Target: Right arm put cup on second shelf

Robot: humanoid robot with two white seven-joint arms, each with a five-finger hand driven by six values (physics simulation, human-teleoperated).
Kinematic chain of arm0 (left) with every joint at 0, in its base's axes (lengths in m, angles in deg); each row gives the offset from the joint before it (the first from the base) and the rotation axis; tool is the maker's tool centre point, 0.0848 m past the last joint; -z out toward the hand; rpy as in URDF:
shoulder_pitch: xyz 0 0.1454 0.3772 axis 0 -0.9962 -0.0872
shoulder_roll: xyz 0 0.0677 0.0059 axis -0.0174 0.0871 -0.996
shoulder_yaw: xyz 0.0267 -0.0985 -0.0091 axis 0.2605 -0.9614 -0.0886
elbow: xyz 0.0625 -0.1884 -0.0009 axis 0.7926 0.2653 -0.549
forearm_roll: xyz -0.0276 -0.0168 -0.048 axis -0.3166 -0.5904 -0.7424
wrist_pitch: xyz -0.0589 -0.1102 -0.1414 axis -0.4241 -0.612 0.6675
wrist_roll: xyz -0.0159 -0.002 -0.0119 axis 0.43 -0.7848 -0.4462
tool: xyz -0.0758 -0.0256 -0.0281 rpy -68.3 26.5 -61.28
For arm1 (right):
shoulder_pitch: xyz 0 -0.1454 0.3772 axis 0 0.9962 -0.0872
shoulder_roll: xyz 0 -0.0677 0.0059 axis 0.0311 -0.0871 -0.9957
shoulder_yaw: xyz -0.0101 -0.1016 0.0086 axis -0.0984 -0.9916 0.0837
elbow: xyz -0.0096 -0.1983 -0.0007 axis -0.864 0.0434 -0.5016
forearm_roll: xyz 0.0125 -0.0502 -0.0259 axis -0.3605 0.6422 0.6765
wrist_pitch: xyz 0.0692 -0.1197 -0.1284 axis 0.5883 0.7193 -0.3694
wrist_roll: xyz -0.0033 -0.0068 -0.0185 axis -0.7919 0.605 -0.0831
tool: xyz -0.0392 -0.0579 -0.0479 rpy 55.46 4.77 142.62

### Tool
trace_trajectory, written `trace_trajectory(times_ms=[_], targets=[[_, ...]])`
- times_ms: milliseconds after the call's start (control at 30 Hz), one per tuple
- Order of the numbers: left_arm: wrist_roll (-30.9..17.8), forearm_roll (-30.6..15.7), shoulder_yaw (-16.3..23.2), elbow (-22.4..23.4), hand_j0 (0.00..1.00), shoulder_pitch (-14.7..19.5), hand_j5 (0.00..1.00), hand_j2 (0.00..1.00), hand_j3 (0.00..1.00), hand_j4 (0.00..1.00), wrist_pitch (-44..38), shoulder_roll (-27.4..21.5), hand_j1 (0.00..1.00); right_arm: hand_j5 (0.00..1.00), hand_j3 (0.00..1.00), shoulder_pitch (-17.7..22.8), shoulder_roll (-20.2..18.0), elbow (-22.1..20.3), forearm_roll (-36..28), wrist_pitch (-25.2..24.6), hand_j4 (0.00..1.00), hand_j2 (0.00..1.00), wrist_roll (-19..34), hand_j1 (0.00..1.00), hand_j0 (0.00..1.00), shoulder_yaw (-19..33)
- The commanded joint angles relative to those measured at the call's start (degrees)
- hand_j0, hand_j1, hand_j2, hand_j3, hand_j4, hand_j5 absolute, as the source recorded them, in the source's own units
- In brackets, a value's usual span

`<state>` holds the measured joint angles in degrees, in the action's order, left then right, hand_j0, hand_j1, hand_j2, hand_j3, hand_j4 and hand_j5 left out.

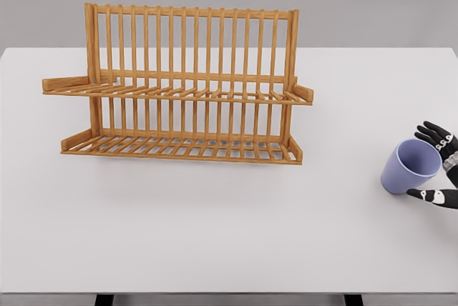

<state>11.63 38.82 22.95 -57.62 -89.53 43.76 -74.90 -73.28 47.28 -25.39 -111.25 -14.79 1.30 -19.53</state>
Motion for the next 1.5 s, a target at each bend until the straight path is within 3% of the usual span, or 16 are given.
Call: trace_trajectory(times_ms=[0,767,833,867,967,1467], targets=[[-0.01,-0.01,0.03,0.00,1.00,0.00,1.00,1.00,1.00,1.00,-0.03,0.00,1.00,1.00,1.00,0.00,0.07,-0.06,0.16,-0.07,1.00,1.00,0.00,1.00,1.00,0.01],[-0.01,-0.01,0.03,0.00,1.00,0.00,1.00,1.00,1.00,1.00,0.06,0.00,1.00,1.00,1.00,-2.37,0.95,0.12,2.18,-0.34,1.00,1.00,0.00,1.00,1.00,-2.45],[-0.01,-0.01,0.03,0.00,1.00,0.00,1.00,1.00,1.00,1.00,0.06,0.00,1.00,0.96,0.96,-2.37,1.21,0.12,2.44,-0.34,0.96,0.96,0.00,0.96,0.96,-2.45],[-0.01,-0.01,-0.06,0.00,1.00,0.00,1.00,1.00,1.00,1.00,-0.02,0.00,1.00,0.84,0.84,-2.37,1.65,0.12,2.53,-0.34,0.84,0.84,0.00,0.84,0.84,-2.45],[-0.01,-0.01,0.03,0.00,1.00,0.00,1.00,1.00,1.00,1.00,-0.03,0.00,1.00,0.71,0.71,-2.37,1.74,0.12,2.53,-0.25,0.71,0.71,0.00,0.71,0.71,-2.36],[-0.01,-0.01,-0.06,0.00,1.00,0.00,1.00,1.00,1.00,1.00,0.06,0.00,1.00,0.64,0.64,-4.83,1.65,-2.08,3.06,-1.48,0.64,0.64,0.00,0.64,0.64,-1.83]])
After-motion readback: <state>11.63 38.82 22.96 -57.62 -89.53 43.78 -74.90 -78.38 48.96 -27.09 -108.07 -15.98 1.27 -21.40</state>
